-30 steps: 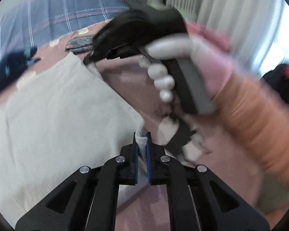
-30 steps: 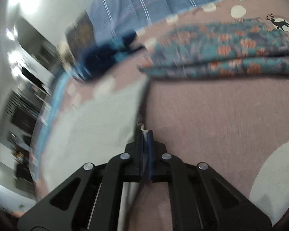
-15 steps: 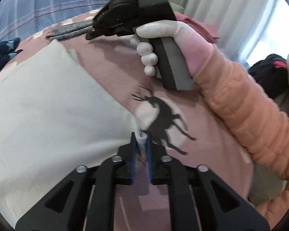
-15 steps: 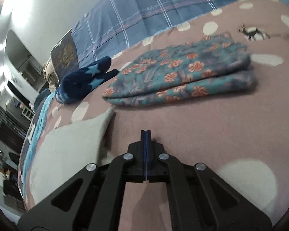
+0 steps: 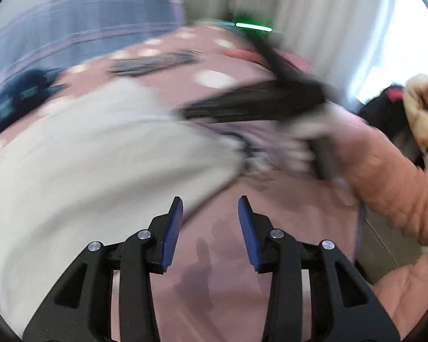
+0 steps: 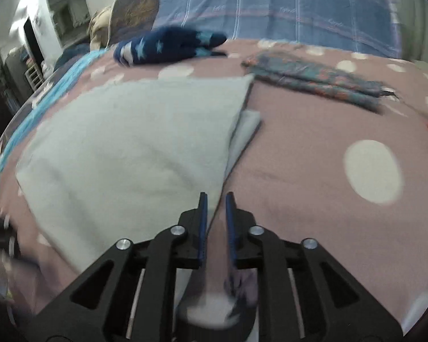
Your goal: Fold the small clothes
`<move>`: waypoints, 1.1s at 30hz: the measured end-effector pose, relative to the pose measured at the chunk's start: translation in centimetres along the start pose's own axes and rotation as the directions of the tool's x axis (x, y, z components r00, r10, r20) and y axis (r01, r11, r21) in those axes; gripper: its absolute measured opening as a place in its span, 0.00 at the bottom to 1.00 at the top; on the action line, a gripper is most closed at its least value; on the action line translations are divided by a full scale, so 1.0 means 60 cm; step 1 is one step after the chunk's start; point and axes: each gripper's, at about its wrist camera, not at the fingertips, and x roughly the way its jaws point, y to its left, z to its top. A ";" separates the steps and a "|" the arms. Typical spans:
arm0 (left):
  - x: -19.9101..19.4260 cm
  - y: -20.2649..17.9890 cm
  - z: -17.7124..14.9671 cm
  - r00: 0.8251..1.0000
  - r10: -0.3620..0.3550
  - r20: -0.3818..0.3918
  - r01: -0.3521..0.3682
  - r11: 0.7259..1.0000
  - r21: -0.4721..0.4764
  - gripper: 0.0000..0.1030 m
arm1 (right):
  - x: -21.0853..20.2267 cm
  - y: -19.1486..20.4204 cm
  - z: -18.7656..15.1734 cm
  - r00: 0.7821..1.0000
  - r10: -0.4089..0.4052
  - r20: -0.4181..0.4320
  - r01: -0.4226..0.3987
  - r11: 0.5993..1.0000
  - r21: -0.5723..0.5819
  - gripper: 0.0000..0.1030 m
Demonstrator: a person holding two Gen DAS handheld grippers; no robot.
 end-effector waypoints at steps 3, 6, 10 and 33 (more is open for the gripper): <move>-0.066 0.118 -0.034 0.988 0.142 0.064 -0.128 0.974 -0.188 0.48 | -0.015 0.024 -0.038 0.999 0.039 -0.036 -0.040 0.999 -0.026 0.29; -0.132 0.197 -0.086 0.957 0.276 0.093 -0.233 0.918 -0.321 0.50 | 0.002 0.054 -0.075 0.993 -0.089 -0.083 0.082 0.992 -0.093 0.30; -0.200 0.296 -0.149 0.865 0.499 0.056 -0.437 0.803 -0.405 0.58 | -0.038 0.098 -0.052 0.978 -0.204 -0.046 0.201 0.977 -0.070 0.30; -0.309 0.427 -0.349 0.849 0.522 0.080 -0.361 0.684 -0.634 0.58 | 0.165 0.695 -0.056 0.982 -0.166 0.094 0.182 0.661 -0.728 0.71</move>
